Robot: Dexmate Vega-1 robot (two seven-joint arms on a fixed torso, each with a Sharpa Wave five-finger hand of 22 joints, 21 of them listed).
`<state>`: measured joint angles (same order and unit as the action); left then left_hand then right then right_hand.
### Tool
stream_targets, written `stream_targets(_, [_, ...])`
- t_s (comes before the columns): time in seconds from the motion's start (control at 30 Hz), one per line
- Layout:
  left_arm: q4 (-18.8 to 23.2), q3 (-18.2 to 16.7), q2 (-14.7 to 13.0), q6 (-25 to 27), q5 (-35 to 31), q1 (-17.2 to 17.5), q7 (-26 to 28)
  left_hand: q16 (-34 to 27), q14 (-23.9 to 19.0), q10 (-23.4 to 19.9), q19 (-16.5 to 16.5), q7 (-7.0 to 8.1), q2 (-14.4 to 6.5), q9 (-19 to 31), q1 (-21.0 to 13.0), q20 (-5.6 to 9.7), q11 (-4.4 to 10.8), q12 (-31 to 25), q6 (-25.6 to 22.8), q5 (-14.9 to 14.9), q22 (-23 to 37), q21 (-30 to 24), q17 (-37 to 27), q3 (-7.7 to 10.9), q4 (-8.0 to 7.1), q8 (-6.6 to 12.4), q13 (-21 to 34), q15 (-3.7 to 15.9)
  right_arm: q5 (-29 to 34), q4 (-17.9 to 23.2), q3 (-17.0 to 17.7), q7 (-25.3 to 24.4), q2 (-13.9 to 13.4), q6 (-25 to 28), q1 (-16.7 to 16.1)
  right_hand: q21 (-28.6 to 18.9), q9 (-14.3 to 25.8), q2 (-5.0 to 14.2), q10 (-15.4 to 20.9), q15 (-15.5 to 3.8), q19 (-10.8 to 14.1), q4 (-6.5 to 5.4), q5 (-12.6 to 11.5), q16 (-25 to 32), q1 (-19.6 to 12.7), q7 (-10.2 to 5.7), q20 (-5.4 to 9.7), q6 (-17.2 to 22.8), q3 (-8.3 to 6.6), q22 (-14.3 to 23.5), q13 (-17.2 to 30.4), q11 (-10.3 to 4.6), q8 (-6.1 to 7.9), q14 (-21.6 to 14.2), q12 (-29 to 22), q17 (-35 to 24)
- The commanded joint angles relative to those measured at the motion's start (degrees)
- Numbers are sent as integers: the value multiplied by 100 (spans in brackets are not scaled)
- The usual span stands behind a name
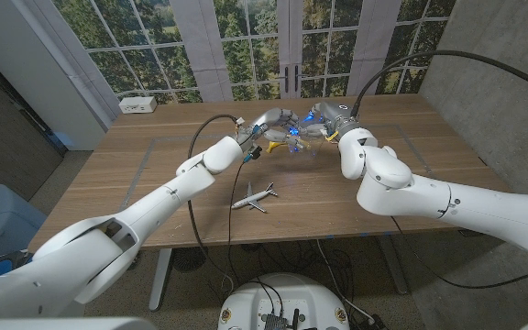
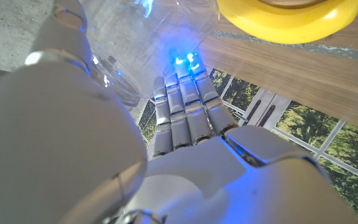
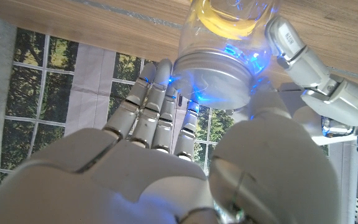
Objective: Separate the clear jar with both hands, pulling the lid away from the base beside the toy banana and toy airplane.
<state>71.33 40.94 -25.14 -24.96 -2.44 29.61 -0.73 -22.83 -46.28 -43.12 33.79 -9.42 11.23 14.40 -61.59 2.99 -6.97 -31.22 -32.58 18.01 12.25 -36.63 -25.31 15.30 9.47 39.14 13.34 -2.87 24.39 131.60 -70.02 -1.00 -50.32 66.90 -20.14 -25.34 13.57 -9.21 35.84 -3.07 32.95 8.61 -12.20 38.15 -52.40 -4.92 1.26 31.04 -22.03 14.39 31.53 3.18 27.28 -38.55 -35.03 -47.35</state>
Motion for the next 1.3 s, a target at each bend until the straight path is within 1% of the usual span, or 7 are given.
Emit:
stream_targets(0.03, [11,7,1,5,70,-79,-168,-13,-850,-1884,-12,1419,-1283,1544,-1243,334,1813,-460,-1467,2456,16,-57,-489,21,-35,760,3400,1686,630,28,396,632,-316,-1052,-368,-144,339,1413,1404,-1033,-6,219,-18,7,-1933,-231,119,2338,-304,48,585,-1251,1041,-209,-315,-146])
stream_targets(0.17, [5,22,-4,44,114,-139,-294,-11,-858,-1891,-21,1413,-1283,1555,-1243,331,1814,-459,-1467,2464,13,-72,-500,18,-35,750,3410,1686,728,8,776,785,-507,-1800,-630,-241,291,1353,1465,-1035,15,189,40,-35,-2025,-224,263,2443,-289,74,553,-1223,1085,-284,-312,-202])
stream_targets(0.33, [-7,26,-7,119,219,-218,-477,2,-861,-1895,-34,1420,-1281,1561,-1244,332,1814,-454,-1480,2477,8,-98,-511,13,-36,730,3427,1686,1001,-59,1252,815,-619,-2636,-1027,-320,240,1266,1502,-1034,6,173,117,-80,-2084,-295,308,2580,-260,94,501,-1195,1134,-339,-282,-249])
stream_targets(0.63, [21,37,-27,280,493,-314,-876,11,-874,-1903,-49,1403,-1275,1570,-1248,325,1814,-437,-1500,2498,0,-141,-540,4,-34,698,3433,1686,1342,-347,1967,1135,-559,-3920,-1505,-504,102,1149,1673,-1037,15,136,163,-166,-2184,-363,426,2834,-194,121,332,-1193,1201,-425,-187,-347])
stream_targets(0.8, [43,45,-38,336,577,-345,-1010,18,-884,-1909,-65,1404,-1273,1581,-1251,326,1814,-433,-1497,2511,-4,-166,-554,-1,-33,675,3450,1686,1530,-503,2284,1280,-452,-4392,-1690,-565,31,1093,1727,-1035,-74,88,117,-213,-2197,-436,514,2802,-126,132,308,-1227,1159,-457,-159,-396])
stream_targets(1.1, [58,63,-35,439,724,-404,-1231,26,-899,-1915,-70,1396,-1265,1602,-1254,326,1812,-411,-1523,2533,-11,-214,-585,-8,-32,652,3452,1686,1963,-588,2759,1484,-446,-5103,-1932,-646,-84,1060,1823,-1050,-298,6,29,-313,-2244,-590,772,2929,73,157,187,-1311,1126,-341,-71,-517])
stream_targets(1.3, [99,75,-42,503,744,-417,-1277,38,-911,-1920,-87,1393,-1262,1620,-1258,327,1813,-396,-1529,2551,-16,-253,-606,-16,-33,621,3462,1686,2071,-577,3077,1481,-499,-5619,-2109,-733,-142,1059,1885,-1052,-296,-23,-25,-330,-2290,-632,883,2974,178,170,102,-1313,1087,-354,-15,-589])
